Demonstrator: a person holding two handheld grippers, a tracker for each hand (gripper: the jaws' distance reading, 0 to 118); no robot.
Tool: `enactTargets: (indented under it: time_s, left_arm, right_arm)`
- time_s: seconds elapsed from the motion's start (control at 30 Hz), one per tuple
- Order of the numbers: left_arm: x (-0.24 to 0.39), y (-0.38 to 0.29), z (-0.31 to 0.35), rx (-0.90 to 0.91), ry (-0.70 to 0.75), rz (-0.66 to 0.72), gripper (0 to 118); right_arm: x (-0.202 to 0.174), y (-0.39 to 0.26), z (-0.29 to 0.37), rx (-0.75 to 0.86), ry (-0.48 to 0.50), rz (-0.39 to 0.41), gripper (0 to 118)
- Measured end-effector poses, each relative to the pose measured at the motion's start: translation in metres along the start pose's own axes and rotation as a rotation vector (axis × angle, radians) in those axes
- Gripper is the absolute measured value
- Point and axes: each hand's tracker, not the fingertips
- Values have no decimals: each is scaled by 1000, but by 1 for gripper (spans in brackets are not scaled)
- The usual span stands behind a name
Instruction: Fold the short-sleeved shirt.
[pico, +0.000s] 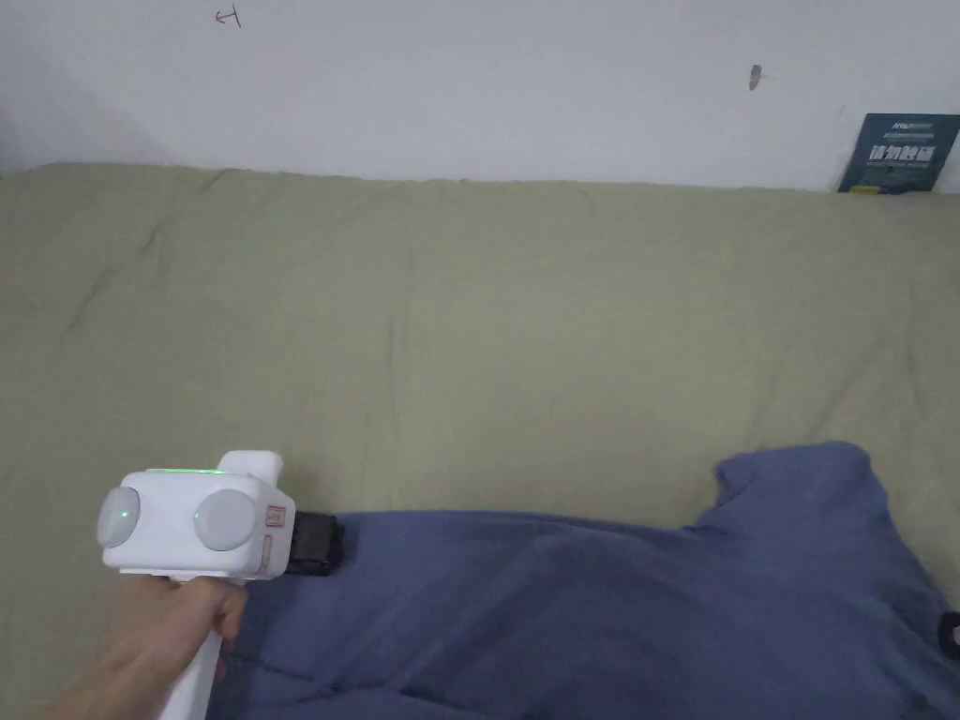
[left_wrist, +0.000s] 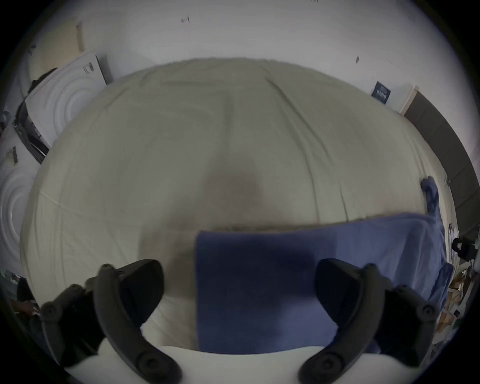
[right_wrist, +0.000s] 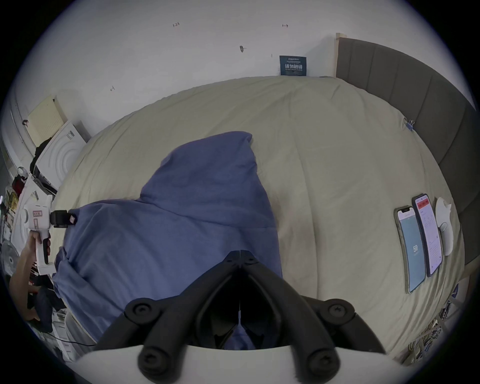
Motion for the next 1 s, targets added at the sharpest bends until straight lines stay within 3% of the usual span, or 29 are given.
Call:
enactTargets:
  time_s: [0.07,0.1,0.2,0.3,0.33,0.4,0.43,0.7,0.8,0.83,0.87,0.9,0.93,1.0]
  left_arm:
    - [-2,2,9,23,10,36,98]
    - [-5,2,13,45,21,30,87]
    - [-14,4,19,65,-90,106,5]
    - [-11,6,17,42,-67,81,5]
    - [-10,6,17,43,-59,67,5]
    - [-3,4,21,39,-55,63,5]
    - [-3,4,21,39,-58,63,5]
    - [3,4,24,23,-52,41,5]
    - [5,5,21,15,-47,30,5]
    - [6,5,21,13,-45,28,5]
    - [7,5,23,12,-42,24,5]
    - [7,5,25,12,-42,19,5]
    - [5,7,26,11,-43,15,5]
    - [5,6,31,10,-57,13,5]
  right_arm:
    - [4,5,-5,-10,-7,9,1]
    - [4,7,-6,-8,-8,16,1]
    - [8,18,-8,9,-4,27,1]
    - [16,30,-10,10,-6,-2,7]
    - [18,35,-10,2,-7,-6,30]
    - [21,43,-16,-20,-31,-6,96]
    - [22,45,-21,-31,-44,2,118]
    - [24,62,-70,-136,-53,28,114]
    - [17,60,-86,-192,-40,79,88]
    - [17,58,-93,-195,-128,127,83]
    - [16,59,-88,-168,-86,157,63]
    - [16,60,-80,-157,-87,144,25]
    - [16,62,-71,-117,-90,156,2]
    - [12,58,-54,-77,3,123,2]
